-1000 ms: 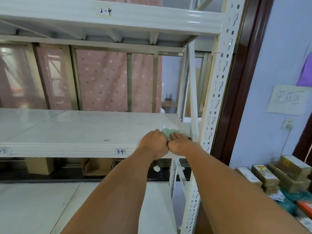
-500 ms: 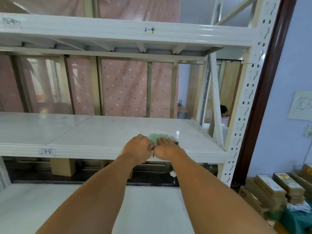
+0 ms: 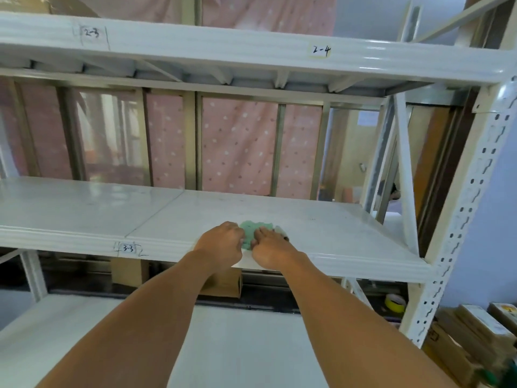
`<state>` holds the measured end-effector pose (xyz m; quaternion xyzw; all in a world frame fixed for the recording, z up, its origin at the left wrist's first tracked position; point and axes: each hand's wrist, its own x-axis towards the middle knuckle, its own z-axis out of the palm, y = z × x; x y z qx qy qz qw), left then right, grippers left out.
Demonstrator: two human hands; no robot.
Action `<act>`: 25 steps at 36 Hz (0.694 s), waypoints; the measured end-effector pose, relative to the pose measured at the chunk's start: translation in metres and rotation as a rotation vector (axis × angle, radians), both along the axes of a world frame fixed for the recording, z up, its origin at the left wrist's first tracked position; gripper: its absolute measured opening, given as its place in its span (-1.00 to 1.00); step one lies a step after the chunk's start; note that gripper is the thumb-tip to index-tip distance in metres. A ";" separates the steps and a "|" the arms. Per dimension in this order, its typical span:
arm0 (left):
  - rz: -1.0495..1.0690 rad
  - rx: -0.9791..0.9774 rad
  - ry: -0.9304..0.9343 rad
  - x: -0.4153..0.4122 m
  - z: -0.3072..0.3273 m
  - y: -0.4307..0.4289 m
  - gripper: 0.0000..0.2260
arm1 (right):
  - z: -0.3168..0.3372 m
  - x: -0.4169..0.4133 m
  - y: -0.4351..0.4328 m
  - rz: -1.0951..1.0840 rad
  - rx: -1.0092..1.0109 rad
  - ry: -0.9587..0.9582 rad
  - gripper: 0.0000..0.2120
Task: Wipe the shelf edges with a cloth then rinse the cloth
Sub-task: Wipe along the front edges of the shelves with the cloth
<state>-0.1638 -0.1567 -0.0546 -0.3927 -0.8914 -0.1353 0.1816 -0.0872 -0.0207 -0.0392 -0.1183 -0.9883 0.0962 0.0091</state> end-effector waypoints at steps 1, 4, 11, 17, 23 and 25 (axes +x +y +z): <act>0.003 0.006 -0.003 -0.004 0.000 -0.005 -0.80 | 0.000 -0.004 -0.005 0.005 0.002 -0.004 -0.44; 0.012 0.016 -0.010 -0.016 -0.003 -0.023 -0.82 | -0.002 -0.017 -0.023 0.004 0.001 -0.025 -0.42; 0.038 0.020 -0.001 -0.031 -0.003 -0.056 -0.83 | 0.000 -0.040 -0.058 -0.019 0.001 -0.069 -0.42; 0.063 0.007 -0.004 -0.047 0.001 -0.099 -0.84 | 0.002 -0.059 -0.104 -0.023 0.007 -0.081 -0.42; 0.123 0.022 -0.011 -0.063 -0.002 -0.149 -0.82 | 0.002 -0.076 -0.158 -0.010 0.011 -0.075 -0.43; 0.133 0.028 -0.016 -0.068 0.000 -0.166 -0.80 | 0.004 -0.084 -0.174 -0.006 0.015 -0.077 -0.42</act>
